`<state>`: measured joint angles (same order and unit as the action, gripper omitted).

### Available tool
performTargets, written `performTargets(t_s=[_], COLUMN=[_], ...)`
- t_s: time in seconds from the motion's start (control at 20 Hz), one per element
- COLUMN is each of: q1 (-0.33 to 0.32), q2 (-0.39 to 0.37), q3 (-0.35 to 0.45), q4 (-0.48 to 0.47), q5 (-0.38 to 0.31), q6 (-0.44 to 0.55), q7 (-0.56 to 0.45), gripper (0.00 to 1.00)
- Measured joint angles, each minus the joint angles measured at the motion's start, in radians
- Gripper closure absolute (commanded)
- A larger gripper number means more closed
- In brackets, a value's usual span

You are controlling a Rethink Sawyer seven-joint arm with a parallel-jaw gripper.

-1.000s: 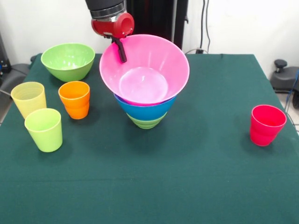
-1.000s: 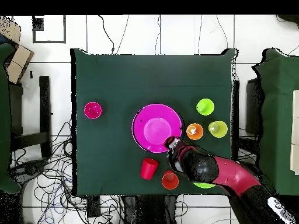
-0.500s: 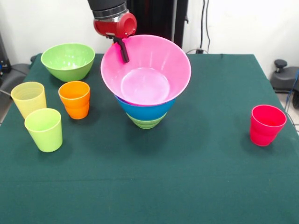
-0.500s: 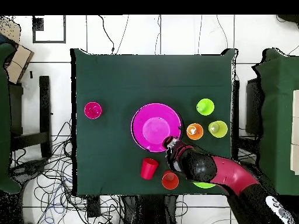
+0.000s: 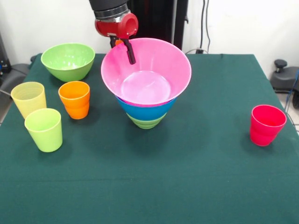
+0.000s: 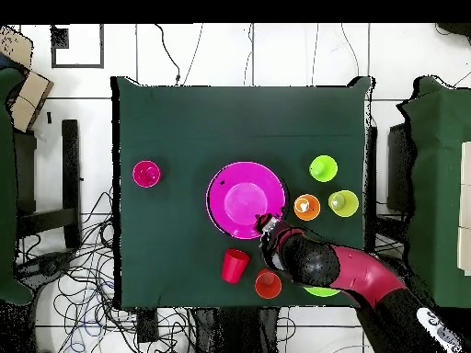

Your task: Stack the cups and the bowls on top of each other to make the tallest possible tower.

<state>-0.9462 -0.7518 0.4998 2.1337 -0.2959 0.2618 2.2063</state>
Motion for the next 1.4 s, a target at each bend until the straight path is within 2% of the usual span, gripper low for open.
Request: performTargets(t_s=[0.8,1.05,1.4], q1=[-0.001,-0.007,-0.017], q2=[-0.010,-0.048,-0.117], q3=[0.000,0.007,0.023], q4=[-0.011,-0.011,-0.015], q5=[0.000,0.016,0.061], q6=[-0.009,-0.001,0.067], q7=[0.000,0.000,0.000], gripper=[0.00,0.00,0.00])
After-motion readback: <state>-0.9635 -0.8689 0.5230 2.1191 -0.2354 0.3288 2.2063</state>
